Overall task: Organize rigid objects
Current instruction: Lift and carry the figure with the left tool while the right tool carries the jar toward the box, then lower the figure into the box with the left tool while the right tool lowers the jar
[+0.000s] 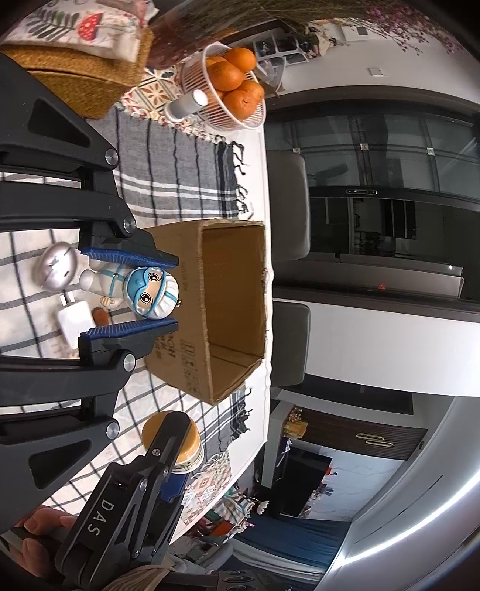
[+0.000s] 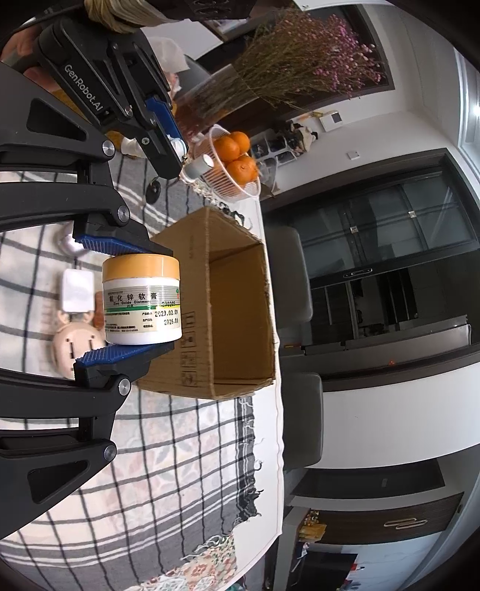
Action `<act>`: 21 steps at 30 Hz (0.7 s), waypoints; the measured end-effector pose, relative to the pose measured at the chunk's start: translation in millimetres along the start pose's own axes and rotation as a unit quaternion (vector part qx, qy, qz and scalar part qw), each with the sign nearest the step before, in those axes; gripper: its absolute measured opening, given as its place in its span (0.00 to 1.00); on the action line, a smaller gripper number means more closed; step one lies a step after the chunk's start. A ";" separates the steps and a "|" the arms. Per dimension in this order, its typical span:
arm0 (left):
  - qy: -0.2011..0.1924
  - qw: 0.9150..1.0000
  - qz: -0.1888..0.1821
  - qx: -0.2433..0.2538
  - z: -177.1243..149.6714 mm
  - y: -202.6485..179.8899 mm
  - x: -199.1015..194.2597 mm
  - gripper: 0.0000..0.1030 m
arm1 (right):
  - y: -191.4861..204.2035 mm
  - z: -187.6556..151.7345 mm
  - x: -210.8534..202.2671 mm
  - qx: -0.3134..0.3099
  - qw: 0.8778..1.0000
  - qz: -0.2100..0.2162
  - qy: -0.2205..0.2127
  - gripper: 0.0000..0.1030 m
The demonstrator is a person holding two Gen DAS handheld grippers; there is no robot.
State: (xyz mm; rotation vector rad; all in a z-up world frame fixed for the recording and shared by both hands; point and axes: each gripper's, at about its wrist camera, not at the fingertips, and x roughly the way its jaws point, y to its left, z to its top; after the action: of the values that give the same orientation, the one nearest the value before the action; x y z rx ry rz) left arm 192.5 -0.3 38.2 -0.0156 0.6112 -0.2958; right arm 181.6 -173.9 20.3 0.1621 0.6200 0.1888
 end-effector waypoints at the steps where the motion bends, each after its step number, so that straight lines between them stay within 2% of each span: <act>1: -0.001 1.000 0.001 0.001 3.6 0.3 2.2 0.26 | -0.1 2.0 1.2 0.000 1.000 0.000 -0.002 0.41; 15: -0.017 1.000 -0.003 0.017 45.8 -2.7 22.2 0.27 | -9.2 37.2 21.7 0.008 1.000 0.005 -0.016 0.41; 21: -0.011 1.000 -0.001 0.014 59.4 -0.6 35.3 0.27 | -11.0 52.1 33.1 0.003 1.000 0.003 -0.013 0.41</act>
State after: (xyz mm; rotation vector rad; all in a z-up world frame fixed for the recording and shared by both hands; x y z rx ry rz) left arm 253.5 -15.0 67.1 0.0081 0.5858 -0.3052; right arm 240.1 -182.1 41.3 0.1715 0.5942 0.1895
